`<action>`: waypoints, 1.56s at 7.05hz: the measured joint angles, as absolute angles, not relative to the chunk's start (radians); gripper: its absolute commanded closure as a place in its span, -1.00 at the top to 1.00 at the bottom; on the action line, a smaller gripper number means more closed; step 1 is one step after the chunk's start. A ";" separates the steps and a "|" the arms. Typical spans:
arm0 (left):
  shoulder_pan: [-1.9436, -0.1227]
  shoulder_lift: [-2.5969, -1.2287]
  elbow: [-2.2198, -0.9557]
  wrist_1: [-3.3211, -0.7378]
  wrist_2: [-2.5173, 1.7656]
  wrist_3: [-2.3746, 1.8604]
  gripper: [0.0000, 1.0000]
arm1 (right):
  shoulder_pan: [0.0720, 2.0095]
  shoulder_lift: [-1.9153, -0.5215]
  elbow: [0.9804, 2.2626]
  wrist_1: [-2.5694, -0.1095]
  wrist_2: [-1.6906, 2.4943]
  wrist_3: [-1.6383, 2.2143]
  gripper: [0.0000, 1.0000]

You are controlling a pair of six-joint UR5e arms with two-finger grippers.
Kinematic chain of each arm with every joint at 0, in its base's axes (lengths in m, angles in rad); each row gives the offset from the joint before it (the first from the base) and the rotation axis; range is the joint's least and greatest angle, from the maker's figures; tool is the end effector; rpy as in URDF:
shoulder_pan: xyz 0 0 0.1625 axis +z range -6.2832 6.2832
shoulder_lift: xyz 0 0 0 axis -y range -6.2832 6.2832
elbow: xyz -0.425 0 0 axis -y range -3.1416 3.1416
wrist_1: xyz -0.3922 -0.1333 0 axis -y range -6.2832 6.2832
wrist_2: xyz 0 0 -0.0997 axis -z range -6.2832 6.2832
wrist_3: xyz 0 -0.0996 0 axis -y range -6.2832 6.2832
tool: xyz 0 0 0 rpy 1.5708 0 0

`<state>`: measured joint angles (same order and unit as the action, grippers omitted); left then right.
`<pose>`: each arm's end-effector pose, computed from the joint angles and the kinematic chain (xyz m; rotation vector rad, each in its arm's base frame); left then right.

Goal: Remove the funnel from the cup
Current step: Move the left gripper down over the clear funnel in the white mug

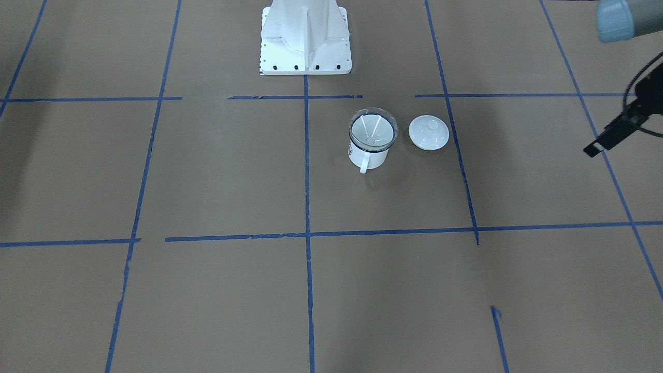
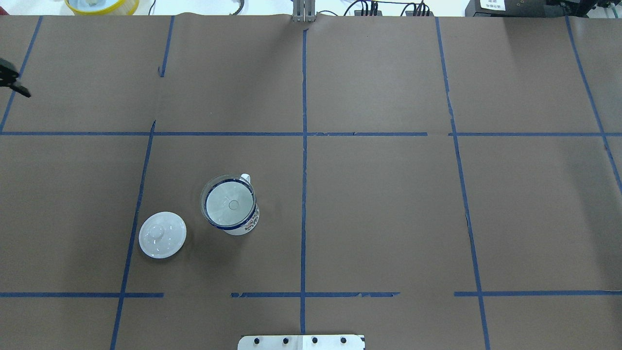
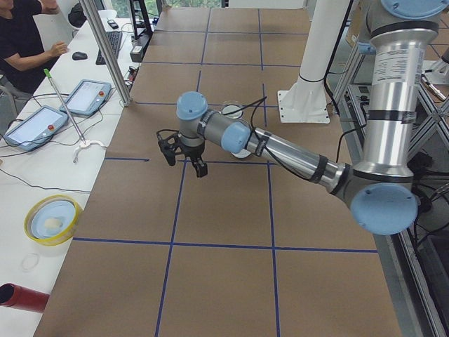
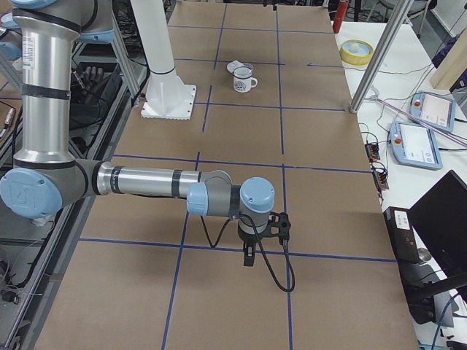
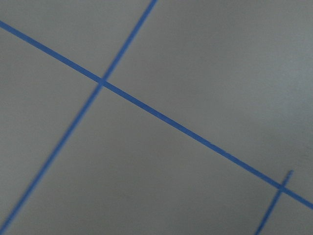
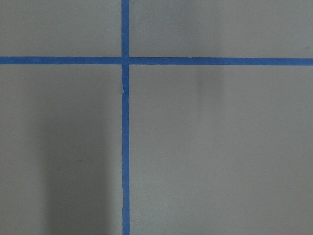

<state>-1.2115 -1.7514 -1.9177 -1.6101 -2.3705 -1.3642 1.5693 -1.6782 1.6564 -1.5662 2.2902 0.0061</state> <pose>0.1308 -0.5241 0.3882 -0.2463 0.9319 -0.7018 0.0670 -0.4450 0.6702 -0.0192 -0.7193 0.0106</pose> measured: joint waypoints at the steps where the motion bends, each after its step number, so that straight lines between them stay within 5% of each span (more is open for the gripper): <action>1: -1.130 -1.857 -1.914 -1.606 -2.332 -1.590 1.00 | 1.569 -1.678 1.657 -1.566 2.290 0.006 1.00; 5: -0.802 -2.177 -1.907 -1.359 -2.100 -2.143 1.00 | 1.569 -1.678 1.657 -1.566 2.290 0.006 1.00; 7: -0.711 -2.283 -1.807 -1.309 -2.022 -2.230 0.99 | 1.569 -1.678 1.657 -1.566 2.290 0.006 1.00; 11: -0.611 -2.323 -1.746 -1.260 -1.933 -2.313 0.80 | 1.569 -1.678 1.657 -1.566 2.290 0.006 1.00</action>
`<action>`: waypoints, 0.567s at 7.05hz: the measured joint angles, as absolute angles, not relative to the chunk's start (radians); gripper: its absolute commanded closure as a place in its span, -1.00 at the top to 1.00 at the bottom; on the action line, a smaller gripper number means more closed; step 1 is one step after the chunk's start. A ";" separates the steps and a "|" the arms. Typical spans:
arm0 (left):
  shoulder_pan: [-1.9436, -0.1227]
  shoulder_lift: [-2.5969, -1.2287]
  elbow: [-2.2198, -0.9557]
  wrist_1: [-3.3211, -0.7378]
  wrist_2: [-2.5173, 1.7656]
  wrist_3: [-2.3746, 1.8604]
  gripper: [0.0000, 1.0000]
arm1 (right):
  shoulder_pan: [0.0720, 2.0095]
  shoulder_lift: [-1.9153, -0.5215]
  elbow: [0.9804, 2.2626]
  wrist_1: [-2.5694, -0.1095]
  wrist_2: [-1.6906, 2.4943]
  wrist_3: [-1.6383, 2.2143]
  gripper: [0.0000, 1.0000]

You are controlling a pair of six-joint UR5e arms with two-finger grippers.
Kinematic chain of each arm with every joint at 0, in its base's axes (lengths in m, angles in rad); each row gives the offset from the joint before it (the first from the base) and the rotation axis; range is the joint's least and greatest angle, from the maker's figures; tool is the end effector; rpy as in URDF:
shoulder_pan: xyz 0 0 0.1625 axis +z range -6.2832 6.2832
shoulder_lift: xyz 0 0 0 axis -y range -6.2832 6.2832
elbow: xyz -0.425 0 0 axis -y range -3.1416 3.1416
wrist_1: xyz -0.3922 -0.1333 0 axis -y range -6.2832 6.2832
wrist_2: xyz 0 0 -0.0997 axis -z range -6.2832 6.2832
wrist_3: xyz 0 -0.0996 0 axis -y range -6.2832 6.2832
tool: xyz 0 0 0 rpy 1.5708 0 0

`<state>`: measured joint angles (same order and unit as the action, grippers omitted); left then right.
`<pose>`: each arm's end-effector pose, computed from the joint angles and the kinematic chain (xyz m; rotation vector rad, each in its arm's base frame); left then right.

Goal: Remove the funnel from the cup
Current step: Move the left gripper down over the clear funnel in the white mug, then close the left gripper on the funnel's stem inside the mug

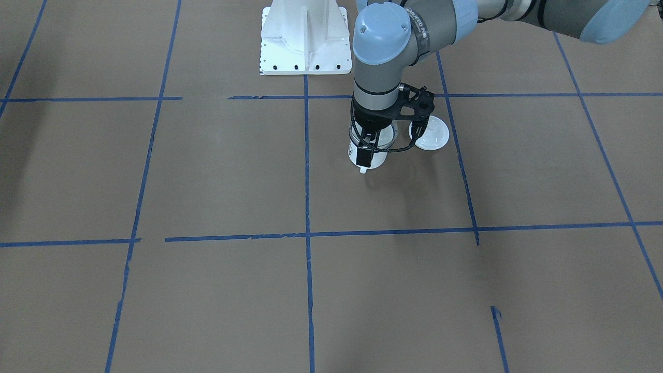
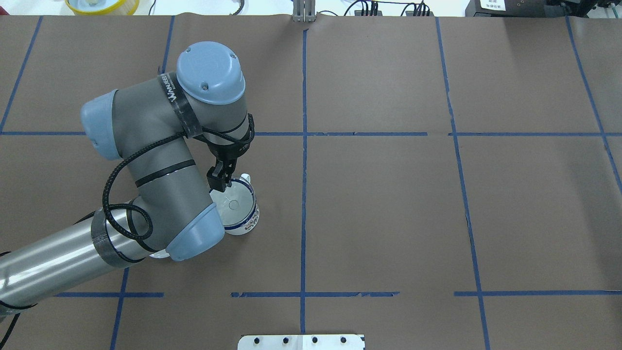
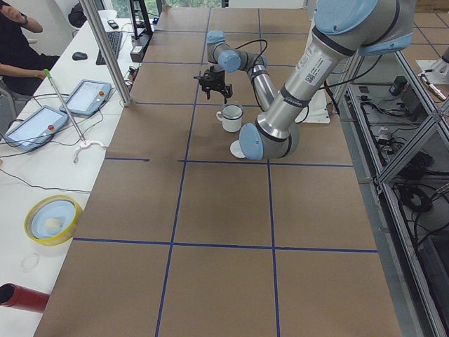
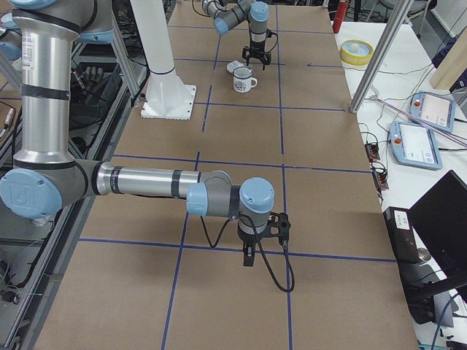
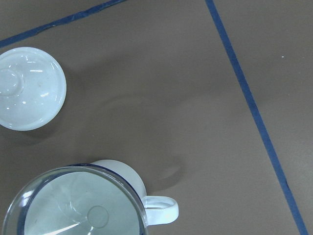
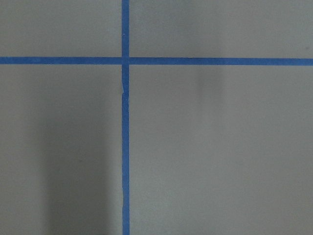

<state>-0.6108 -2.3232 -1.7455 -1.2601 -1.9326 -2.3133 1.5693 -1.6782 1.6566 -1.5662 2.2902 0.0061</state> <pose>0.4853 -0.4594 0.1774 -0.4144 0.6225 -1.1830 0.0670 -0.4451 0.6701 -0.0190 -0.7193 0.0105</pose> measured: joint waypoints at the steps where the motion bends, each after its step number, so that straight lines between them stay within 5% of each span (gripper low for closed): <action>1: -0.597 -2.318 -1.748 -1.260 -1.932 -2.317 0.62 | 1.569 -1.678 1.657 -1.566 2.290 0.006 1.00; 3: -0.582 -2.306 -1.750 -1.264 -1.931 -2.313 0.34 | 1.569 -1.678 1.657 -1.566 2.290 0.006 1.00; 4: -0.579 -2.301 -1.750 -1.267 -1.929 -2.308 -0.01 | 1.569 -1.678 1.657 -1.566 2.290 0.006 1.00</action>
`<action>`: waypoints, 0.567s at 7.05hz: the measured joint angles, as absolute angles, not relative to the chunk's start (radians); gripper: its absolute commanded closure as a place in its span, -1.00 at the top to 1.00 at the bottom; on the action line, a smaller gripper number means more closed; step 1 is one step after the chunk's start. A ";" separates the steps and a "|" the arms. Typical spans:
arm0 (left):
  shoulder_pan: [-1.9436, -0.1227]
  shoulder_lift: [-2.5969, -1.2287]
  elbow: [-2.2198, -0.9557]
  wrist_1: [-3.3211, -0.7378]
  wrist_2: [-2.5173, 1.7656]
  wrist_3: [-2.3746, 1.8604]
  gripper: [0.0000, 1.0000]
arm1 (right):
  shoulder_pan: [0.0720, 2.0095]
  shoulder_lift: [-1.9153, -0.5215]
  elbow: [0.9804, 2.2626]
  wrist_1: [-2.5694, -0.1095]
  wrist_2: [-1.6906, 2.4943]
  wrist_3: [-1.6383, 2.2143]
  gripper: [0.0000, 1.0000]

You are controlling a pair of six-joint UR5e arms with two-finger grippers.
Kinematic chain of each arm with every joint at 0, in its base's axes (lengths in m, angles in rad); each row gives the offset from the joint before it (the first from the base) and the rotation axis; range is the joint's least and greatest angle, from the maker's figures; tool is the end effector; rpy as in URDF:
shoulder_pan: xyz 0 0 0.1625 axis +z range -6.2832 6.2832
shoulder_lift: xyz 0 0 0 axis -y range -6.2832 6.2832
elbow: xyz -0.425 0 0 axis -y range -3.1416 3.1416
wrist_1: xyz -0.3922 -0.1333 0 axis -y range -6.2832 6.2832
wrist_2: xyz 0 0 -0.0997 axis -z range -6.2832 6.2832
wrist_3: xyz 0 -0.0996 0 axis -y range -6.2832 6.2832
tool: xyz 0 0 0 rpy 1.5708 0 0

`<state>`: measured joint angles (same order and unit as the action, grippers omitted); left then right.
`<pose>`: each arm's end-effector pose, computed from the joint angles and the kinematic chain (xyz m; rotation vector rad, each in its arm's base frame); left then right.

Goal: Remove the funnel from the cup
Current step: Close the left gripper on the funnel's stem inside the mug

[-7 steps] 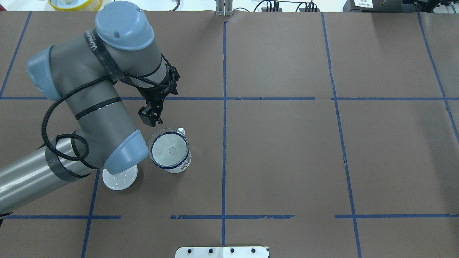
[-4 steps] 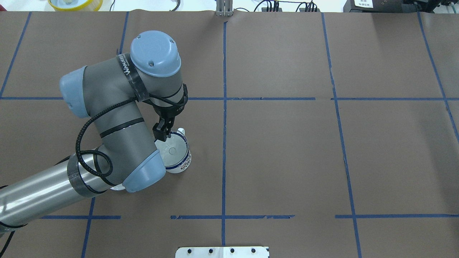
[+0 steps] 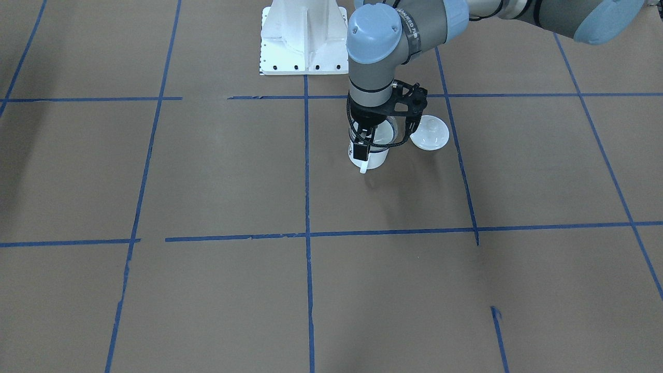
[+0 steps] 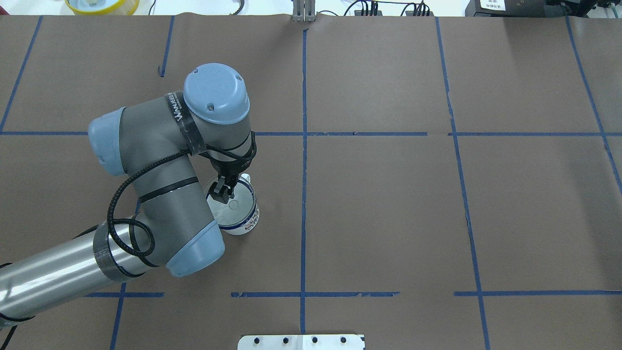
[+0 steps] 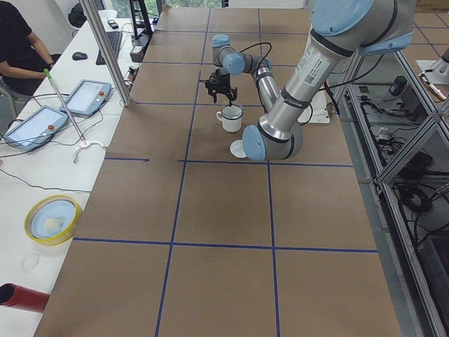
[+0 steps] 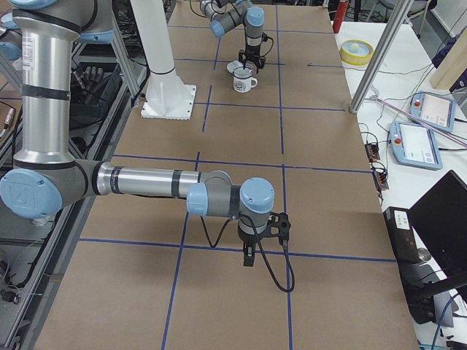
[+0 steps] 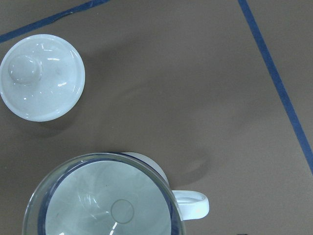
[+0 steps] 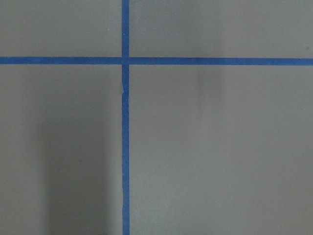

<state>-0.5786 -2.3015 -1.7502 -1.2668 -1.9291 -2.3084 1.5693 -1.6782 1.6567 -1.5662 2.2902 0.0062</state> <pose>0.4983 -0.4430 0.1892 -0.4174 0.6044 -1.1522 0.0670 -0.4451 0.6701 -0.0189 -0.7193 0.0106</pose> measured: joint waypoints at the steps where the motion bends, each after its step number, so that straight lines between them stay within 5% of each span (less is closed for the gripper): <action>1: -0.578 -2.299 -1.749 -1.269 -1.928 -2.306 -0.08 | 1.569 -1.678 1.657 -1.566 2.290 0.006 1.00; 3: -0.576 -2.289 -1.746 -1.277 -1.928 -2.304 -0.08 | 1.569 -1.678 1.657 -1.566 2.290 0.006 1.00; 4: -0.576 -2.286 -1.746 -1.291 -1.928 -2.304 -0.31 | 1.569 -1.678 1.657 -1.566 2.290 0.006 1.00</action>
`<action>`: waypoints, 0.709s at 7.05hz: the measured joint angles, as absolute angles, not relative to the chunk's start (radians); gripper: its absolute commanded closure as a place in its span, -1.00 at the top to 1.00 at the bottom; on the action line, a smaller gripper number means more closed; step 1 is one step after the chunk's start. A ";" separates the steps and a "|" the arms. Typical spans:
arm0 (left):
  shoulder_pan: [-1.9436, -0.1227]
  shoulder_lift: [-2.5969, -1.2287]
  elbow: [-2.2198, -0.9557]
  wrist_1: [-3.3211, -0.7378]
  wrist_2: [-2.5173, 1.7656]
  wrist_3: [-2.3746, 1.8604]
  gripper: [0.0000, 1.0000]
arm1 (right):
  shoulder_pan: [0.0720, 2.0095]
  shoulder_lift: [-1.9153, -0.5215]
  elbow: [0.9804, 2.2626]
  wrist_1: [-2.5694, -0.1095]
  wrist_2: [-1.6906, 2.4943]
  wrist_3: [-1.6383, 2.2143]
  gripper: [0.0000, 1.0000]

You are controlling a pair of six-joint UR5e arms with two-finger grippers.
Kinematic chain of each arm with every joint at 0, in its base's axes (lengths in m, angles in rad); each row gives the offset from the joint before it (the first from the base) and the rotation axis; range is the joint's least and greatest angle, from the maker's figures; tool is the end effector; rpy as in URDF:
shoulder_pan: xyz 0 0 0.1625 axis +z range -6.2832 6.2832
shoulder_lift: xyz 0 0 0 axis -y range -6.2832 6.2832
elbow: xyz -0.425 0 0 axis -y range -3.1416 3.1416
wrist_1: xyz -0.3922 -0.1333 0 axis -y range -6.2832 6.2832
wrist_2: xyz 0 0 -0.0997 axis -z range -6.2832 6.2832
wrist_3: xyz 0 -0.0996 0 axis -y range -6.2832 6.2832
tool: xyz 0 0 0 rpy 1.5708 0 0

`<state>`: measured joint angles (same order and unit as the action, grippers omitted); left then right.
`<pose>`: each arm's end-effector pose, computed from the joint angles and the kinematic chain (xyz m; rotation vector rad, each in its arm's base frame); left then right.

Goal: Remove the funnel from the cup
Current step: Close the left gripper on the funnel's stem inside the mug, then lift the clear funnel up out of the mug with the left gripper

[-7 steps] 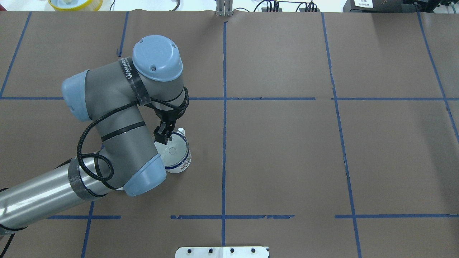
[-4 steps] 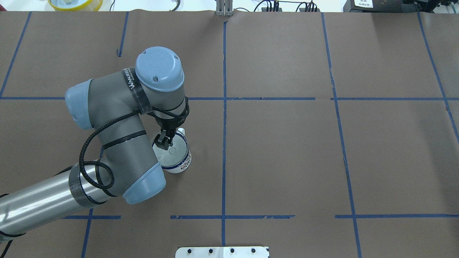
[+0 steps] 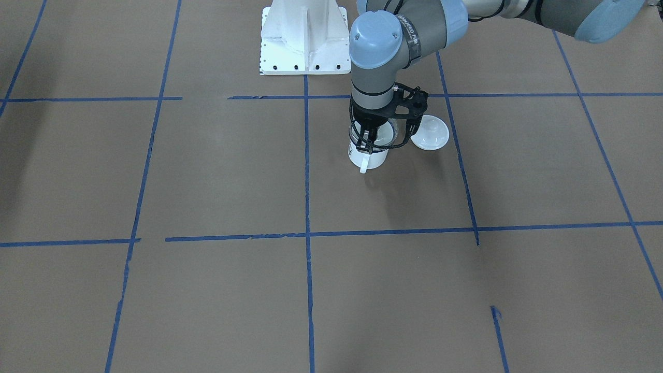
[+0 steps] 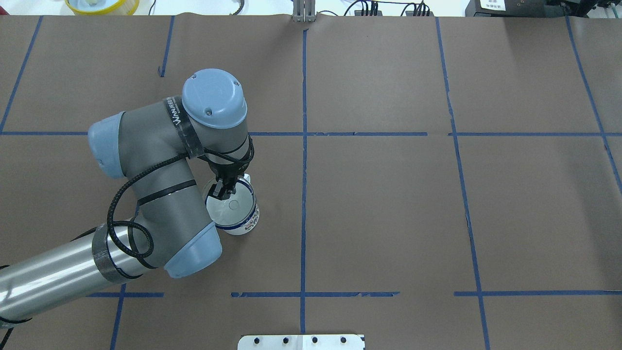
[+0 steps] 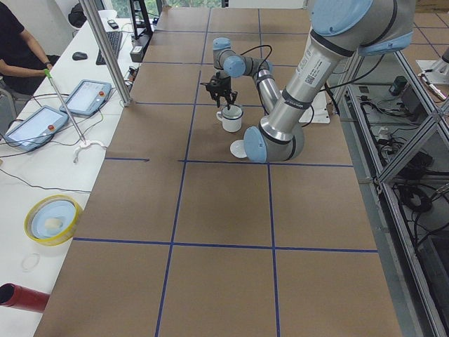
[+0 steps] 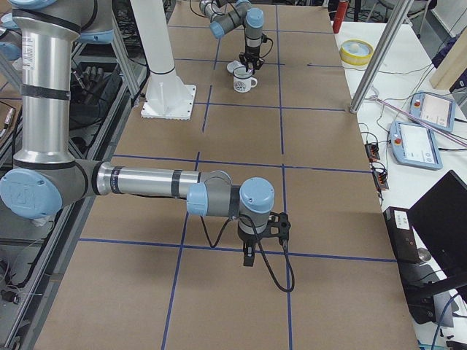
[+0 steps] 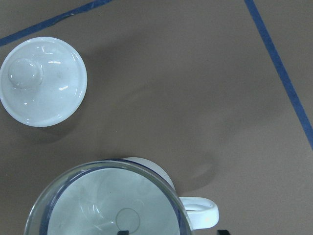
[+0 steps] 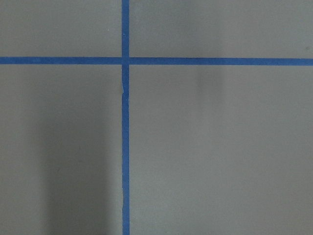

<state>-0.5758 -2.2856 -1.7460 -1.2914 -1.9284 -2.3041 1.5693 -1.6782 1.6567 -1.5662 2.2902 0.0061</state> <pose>0.5005 -0.4423 0.1980 -0.4161 0.6090 -1.1443 0.0670 -0.4451 0.6701 -0.0189 -0.7193 0.0105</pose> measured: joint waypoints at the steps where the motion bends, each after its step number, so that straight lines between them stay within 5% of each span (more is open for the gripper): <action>1: -0.576 -2.284 -1.747 -1.303 -1.929 -2.304 -0.71 | 1.569 -1.678 1.657 -1.566 2.290 0.006 1.00; 2: -0.575 -2.283 -1.749 -1.309 -1.930 -2.304 -1.00 | 1.569 -1.678 1.657 -1.566 2.290 0.006 1.00; 5: -0.580 -2.283 -1.767 -1.320 -1.931 -2.295 -1.00 | 1.569 -1.678 1.657 -1.566 2.290 0.006 1.00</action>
<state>-0.5797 -2.2826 -1.7669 -1.3195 -1.9315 -2.2949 1.5693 -1.6782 1.6567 -1.5662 2.2902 0.0061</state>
